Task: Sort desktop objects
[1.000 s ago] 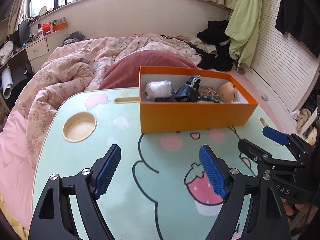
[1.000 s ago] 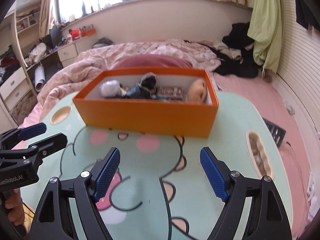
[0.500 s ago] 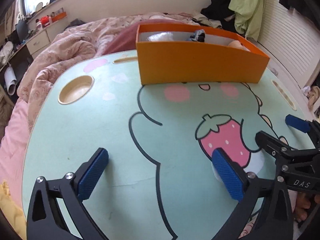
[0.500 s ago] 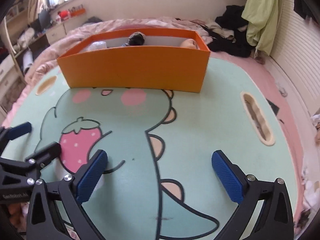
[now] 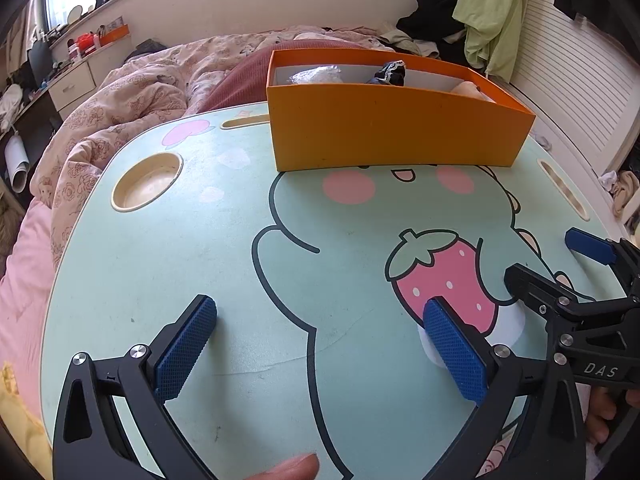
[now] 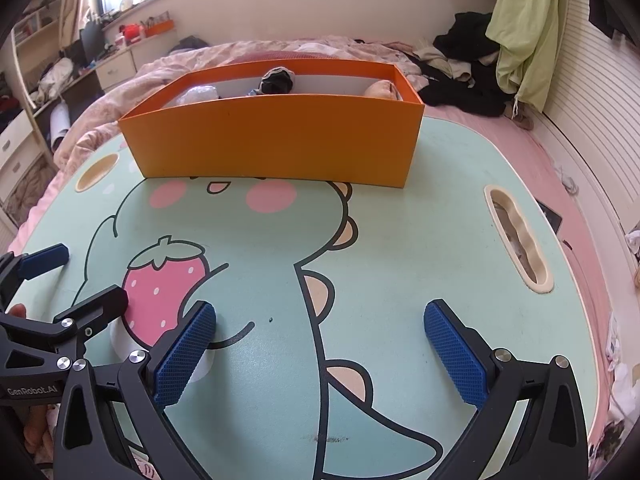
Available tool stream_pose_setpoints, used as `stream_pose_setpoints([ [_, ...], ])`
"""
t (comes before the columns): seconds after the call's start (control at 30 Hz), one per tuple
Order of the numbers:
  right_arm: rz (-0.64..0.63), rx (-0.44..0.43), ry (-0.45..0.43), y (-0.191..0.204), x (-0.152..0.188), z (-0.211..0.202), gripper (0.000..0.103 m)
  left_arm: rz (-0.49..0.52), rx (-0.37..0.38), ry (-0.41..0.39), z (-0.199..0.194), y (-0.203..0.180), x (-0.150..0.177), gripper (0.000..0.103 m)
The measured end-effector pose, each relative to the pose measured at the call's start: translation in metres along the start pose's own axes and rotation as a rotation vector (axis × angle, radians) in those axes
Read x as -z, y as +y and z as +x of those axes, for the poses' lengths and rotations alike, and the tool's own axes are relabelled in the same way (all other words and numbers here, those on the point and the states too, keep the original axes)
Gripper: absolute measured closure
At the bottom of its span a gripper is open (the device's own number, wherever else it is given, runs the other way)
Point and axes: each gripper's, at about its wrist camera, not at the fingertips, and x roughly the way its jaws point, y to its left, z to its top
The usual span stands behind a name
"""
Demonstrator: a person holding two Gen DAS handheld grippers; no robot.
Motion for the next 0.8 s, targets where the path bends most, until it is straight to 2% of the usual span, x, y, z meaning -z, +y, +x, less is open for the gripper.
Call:
stream_pose_setpoints([
  [0.8,-0.002,0.0,-0.001,0.0003,0.0006,0.0002,0.0,0.009,0.003,-0.004,-0.0006,-0.0017,-0.0011,0.0],
])
